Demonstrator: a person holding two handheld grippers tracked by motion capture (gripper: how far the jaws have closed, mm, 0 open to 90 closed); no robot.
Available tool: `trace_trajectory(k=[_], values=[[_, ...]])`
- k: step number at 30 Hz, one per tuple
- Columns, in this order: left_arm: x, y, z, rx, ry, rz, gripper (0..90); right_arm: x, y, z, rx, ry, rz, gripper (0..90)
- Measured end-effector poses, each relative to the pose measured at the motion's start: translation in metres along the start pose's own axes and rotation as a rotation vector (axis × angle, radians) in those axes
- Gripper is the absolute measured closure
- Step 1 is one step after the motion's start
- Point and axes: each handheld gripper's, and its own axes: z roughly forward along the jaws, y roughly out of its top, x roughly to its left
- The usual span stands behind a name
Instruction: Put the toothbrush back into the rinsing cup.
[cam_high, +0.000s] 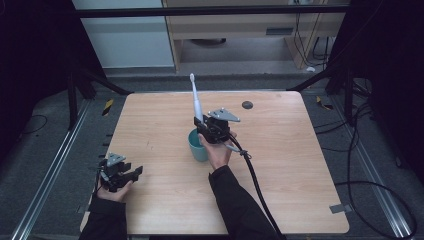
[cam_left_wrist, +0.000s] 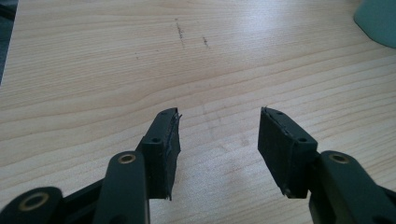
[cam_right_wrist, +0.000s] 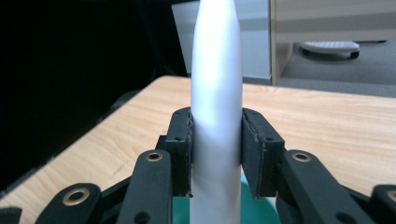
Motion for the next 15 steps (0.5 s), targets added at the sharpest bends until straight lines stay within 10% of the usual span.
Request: trace_trajectory(k=[15], values=[[-0.001, 0.000, 0.000, 0.002, 0.003, 0.002, 47.9, 0.000, -0.022, 0.011, 0.114, -0.017, -0.026, 66.2]])
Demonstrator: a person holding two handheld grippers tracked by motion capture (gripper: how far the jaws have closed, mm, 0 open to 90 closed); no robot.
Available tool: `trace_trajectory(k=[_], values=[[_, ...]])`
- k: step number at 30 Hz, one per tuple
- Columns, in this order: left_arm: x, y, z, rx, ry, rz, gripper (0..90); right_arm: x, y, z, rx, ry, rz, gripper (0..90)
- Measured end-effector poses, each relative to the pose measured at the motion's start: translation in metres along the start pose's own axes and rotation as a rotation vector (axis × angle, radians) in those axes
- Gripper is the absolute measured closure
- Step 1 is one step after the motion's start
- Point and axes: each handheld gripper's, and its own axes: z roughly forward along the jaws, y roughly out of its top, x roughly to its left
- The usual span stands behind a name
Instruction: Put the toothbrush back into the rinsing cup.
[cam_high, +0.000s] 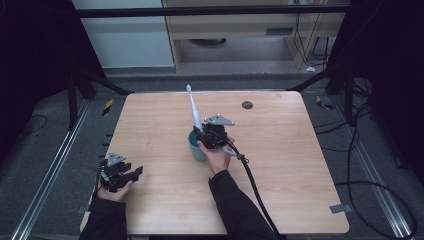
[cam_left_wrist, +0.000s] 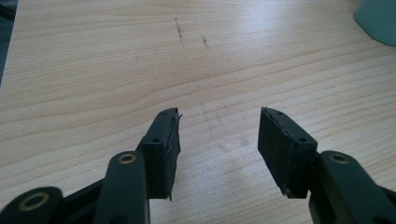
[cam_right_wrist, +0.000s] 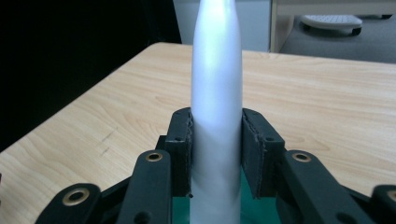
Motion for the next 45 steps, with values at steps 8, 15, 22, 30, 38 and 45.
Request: trace_trajectory(k=[8, 15, 22, 30, 38, 45], values=[[0.000, 0.000, 0.000, 0.002, -0.001, 0.002, 48.0, -0.001, -0.007, 0.006, 0.058, -0.008, -0.012, 65.9], [0.000, 0.000, 0.000, 0.002, -0.001, 0.002, 48.0, 0.001, -0.007, 0.006, 0.070, -0.014, -0.031, 65.6], [-0.001, 0.000, 0.000, 0.001, -0.002, 0.002, 48.0, 0.002, 0.000, -0.005, 0.033, -0.001, -0.061, 53.1], [-0.001, 0.000, 0.000, 0.001, -0.002, 0.002, 47.9, -0.007, 0.013, -0.052, -0.006, 0.026, -0.103, 28.4], [-0.002, 0.000, 0.000, -0.001, -0.007, 0.000, 46.4, -0.048, -0.005, -0.111, 0.001, -0.027, -0.099, 22.2], [-0.002, 0.000, 0.000, -0.010, -0.033, -0.003, 42.9, -0.085, -0.031, -0.145, 0.020, -0.124, -0.076, 21.8]])
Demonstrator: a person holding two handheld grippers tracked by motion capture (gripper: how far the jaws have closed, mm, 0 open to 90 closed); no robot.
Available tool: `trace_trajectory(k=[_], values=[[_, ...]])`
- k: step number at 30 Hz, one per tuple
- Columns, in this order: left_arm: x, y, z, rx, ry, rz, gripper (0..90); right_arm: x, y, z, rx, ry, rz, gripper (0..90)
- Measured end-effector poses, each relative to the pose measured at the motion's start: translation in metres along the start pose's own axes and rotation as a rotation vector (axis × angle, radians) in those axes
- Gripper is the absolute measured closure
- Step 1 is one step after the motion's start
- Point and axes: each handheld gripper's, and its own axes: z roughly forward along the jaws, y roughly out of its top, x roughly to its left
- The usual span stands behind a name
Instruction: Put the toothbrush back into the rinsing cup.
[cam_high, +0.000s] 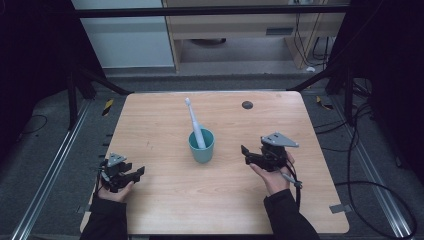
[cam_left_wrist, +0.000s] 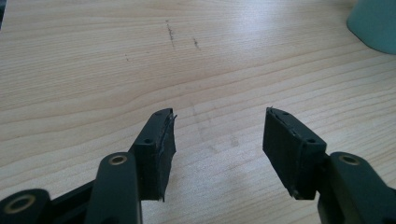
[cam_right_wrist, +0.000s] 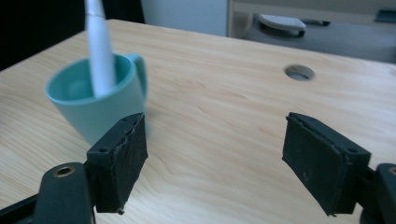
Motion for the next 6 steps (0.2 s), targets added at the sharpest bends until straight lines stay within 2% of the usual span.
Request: trace_trajectory(k=[4, 6], values=[[-0.001, 0.000, 0.000, 0.001, -0.009, 0.008, 40.2, -0.019, -0.014, -0.008, 0.027, -0.030, 0.013, 21.7], [-0.002, 0.000, -0.001, -0.002, -0.010, 0.011, 39.4, -0.024, -0.019, -0.009, 0.049, -0.043, -0.006, 20.4]])
